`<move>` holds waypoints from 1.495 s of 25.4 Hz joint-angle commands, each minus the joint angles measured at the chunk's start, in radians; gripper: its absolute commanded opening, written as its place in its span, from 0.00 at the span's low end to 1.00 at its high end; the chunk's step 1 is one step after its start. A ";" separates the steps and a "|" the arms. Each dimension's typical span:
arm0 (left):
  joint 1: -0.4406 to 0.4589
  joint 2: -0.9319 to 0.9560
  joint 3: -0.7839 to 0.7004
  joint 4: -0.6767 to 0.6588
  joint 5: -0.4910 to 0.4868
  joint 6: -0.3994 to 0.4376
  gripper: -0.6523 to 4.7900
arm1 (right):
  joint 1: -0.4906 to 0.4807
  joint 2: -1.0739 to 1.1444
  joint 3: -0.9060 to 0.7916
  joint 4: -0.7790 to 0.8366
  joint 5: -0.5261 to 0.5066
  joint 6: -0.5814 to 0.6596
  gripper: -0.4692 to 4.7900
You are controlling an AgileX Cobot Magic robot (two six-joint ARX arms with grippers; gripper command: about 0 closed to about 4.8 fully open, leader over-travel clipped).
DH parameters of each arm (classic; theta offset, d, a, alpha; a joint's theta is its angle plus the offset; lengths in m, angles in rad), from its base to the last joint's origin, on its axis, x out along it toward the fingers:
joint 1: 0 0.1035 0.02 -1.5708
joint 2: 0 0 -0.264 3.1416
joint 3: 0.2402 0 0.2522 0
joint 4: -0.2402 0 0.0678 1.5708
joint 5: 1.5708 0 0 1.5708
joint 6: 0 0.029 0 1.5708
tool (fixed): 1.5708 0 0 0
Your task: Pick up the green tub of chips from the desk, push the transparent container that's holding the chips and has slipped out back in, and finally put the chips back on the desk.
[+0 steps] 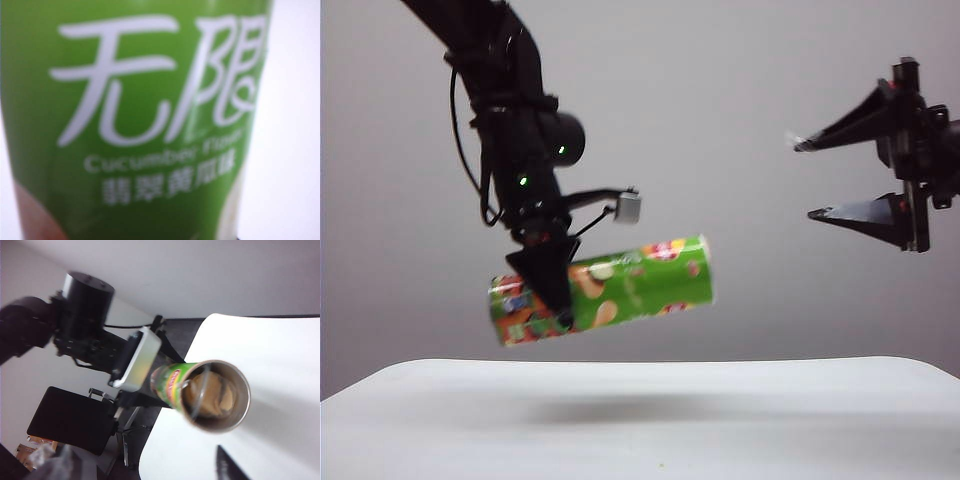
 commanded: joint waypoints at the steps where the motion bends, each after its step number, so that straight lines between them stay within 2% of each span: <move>1: 0.023 0.026 0.005 0.021 0.021 -0.012 0.66 | -0.005 -0.005 0.002 0.011 -0.025 -0.026 0.65; 6: 0.037 0.093 0.005 0.054 -0.016 -0.016 0.66 | -0.006 -0.005 0.002 0.010 -0.020 -0.053 0.26; 7: 0.037 0.106 0.005 0.055 -0.025 -0.017 0.66 | -0.006 -0.005 0.002 0.010 -0.017 -0.058 0.24; 10: 0.035 0.145 0.005 0.068 -0.039 -0.042 0.66 | -0.009 -0.005 0.002 0.010 0.006 -0.081 0.24; 12: 0.032 0.166 0.005 0.070 -0.053 -0.047 0.66 | -0.010 -0.005 0.002 0.010 0.020 -0.105 0.18; 17: 0.027 0.188 0.005 0.090 -0.051 -0.046 0.68 | -0.010 -0.005 0.002 -0.032 0.096 -0.175 0.18; 19: 0.027 0.188 0.005 0.094 -0.052 -0.053 0.84 | -0.010 -0.005 0.002 -0.043 0.097 -0.192 0.18; 20: 0.027 0.188 0.005 0.092 -0.051 -0.056 0.95 | -0.010 -0.005 0.002 -0.044 0.097 -0.200 0.18; 21: 0.027 0.188 0.005 0.089 -0.050 -0.067 1.00 | -0.010 -0.005 0.002 -0.043 0.097 -0.202 0.18; 24: 0.026 0.187 0.005 0.084 -0.050 -0.079 1.00 | -0.010 -0.005 0.002 -0.046 0.119 -0.214 0.16; 25: 0.025 0.186 0.005 0.084 -0.052 -0.080 1.00 | -0.010 -0.005 0.002 -0.055 0.124 -0.233 0.09; 26: 0.020 0.185 0.005 0.085 -0.055 -0.083 1.00 | -0.010 -0.005 0.003 -0.067 0.128 -0.251 0.07; 32: 0.011 0.153 0.005 0.095 -0.113 -0.084 1.00 | -0.008 -0.005 0.003 -0.195 0.181 -0.343 0.07; 38: 0.006 0.100 0.005 0.089 -0.124 -0.101 1.00 | -0.006 -0.014 0.003 -0.271 0.200 -0.376 0.07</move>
